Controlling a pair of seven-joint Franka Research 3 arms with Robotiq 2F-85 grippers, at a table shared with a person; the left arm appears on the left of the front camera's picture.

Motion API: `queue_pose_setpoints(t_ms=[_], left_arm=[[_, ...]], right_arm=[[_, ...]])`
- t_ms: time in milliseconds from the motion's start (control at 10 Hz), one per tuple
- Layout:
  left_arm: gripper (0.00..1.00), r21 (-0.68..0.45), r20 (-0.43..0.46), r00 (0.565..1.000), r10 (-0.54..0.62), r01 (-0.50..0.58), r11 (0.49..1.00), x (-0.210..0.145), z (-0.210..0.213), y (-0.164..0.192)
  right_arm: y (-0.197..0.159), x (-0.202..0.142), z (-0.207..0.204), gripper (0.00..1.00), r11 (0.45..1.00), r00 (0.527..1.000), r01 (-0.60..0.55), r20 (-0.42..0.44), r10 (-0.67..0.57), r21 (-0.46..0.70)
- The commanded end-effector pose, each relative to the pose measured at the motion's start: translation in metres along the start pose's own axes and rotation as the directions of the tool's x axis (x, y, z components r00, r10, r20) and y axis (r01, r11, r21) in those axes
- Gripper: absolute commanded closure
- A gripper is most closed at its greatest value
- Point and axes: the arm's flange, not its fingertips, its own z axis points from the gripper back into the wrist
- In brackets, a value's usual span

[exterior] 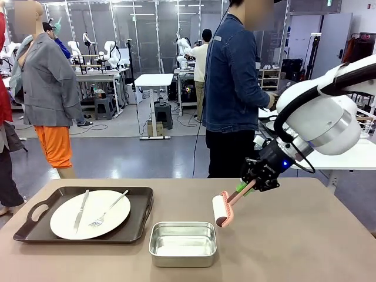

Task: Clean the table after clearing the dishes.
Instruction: When the left (or right) Handle tray is removed, use the left hand (or right hand) to clean the left (or right) side of the table with the Lint Roller.

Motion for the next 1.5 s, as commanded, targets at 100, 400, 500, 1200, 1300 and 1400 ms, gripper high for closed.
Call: queue_pose_setpoints(t_ms=[100,400,500,1200,1300,1400], left_arm=[[0.00,-0.012,0.004,1.000,-0.008,0.008,1.000,-0.002,0.003,-0.001],[0.00,-0.012,0.004,1.000,-0.008,0.008,1.000,-0.002,0.003,-0.001],[0.00,-0.012,0.004,1.000,-0.008,0.008,1.000,-0.002,0.003,-0.001],[0.00,-0.012,0.004,1.000,-0.008,0.008,1.000,-0.002,0.003,-0.001],[0.00,-0.012,0.004,1.000,-0.008,0.008,1.000,-0.002,0.003,-0.001],[0.00,-0.012,0.004,1.000,-0.008,0.008,1.000,-0.002,0.003,-0.001]], right_arm=[[-0.025,0.006,-0.017,0.79,0.998,0.999,0.012,0.042,-0.014,0.060],[-0.043,0.013,-0.024,0.79,0.995,0.999,0.047,0.022,-0.049,0.086],[-0.051,0.017,-0.031,0.79,0.994,0.998,0.067,-0.005,-0.067,0.083],[-0.137,0.009,-0.027,0.79,0.985,0.985,0.173,-0.005,-0.173,0.021],[-0.154,-0.002,-0.016,0.79,0.990,0.991,0.136,0.021,-0.135,-0.048],[-0.168,-0.011,-0.004,0.79,0.988,0.991,0.129,0.031,-0.127,-0.088]])
